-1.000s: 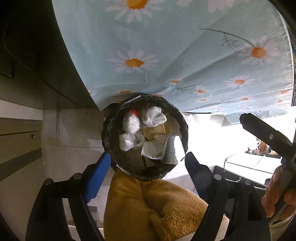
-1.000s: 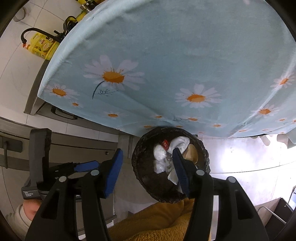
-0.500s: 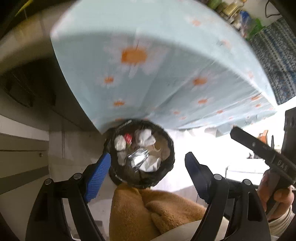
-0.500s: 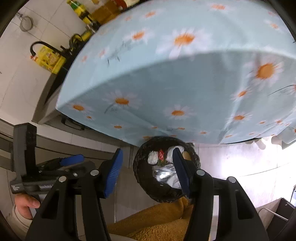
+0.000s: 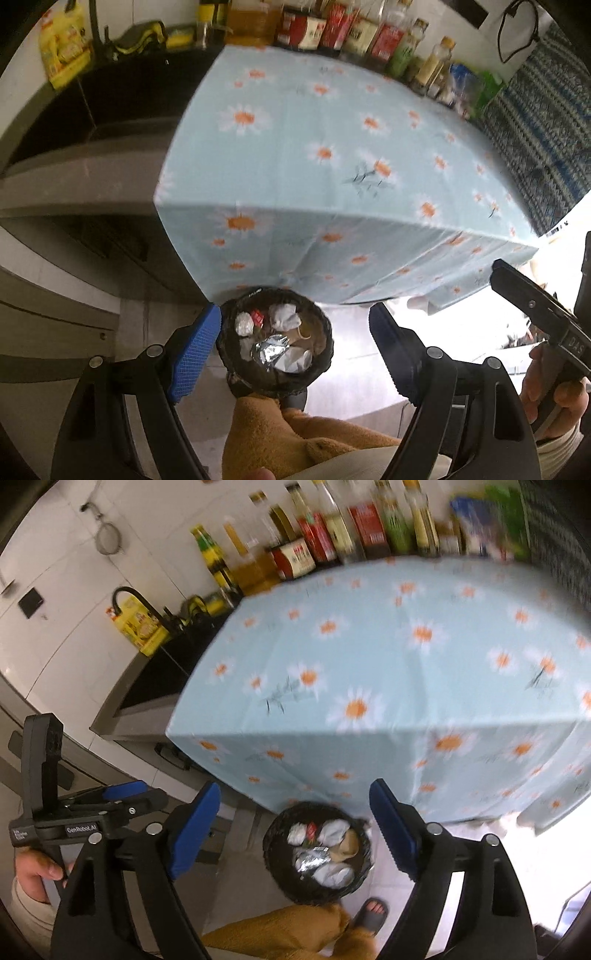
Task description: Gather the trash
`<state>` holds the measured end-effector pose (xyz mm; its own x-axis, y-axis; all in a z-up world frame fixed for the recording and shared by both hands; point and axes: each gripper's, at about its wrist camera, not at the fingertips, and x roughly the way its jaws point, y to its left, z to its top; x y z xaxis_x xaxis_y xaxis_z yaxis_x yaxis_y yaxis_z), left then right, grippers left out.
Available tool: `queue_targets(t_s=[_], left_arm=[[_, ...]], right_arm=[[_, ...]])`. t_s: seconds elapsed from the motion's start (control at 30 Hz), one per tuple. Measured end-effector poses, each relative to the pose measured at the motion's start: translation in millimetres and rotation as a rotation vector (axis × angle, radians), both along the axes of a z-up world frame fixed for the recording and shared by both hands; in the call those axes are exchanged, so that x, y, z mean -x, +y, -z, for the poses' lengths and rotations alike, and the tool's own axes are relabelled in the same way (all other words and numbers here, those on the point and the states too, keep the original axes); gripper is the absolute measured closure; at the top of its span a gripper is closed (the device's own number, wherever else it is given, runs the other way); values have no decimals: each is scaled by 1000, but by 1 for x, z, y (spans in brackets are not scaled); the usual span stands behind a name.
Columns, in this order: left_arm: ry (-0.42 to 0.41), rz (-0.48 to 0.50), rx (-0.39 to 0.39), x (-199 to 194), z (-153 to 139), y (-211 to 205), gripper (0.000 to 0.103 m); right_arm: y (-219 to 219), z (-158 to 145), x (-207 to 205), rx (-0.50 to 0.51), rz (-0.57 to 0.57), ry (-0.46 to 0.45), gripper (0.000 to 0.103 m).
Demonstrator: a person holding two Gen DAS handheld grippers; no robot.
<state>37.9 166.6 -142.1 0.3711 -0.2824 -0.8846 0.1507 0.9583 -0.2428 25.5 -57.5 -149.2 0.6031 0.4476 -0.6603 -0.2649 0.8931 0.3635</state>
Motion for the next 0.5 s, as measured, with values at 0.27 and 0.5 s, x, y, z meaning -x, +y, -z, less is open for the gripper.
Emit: queue_targets(t_s=[0.27, 0.5], left_arm=[[-137, -18, 0, 21, -61, -14, 11], [-222, -4, -24, 33, -104, -23, 7]], right_arm=[[-32, -63, 21, 61, 45, -147, 5], [-50, -110, 40, 90, 78, -238, 5]])
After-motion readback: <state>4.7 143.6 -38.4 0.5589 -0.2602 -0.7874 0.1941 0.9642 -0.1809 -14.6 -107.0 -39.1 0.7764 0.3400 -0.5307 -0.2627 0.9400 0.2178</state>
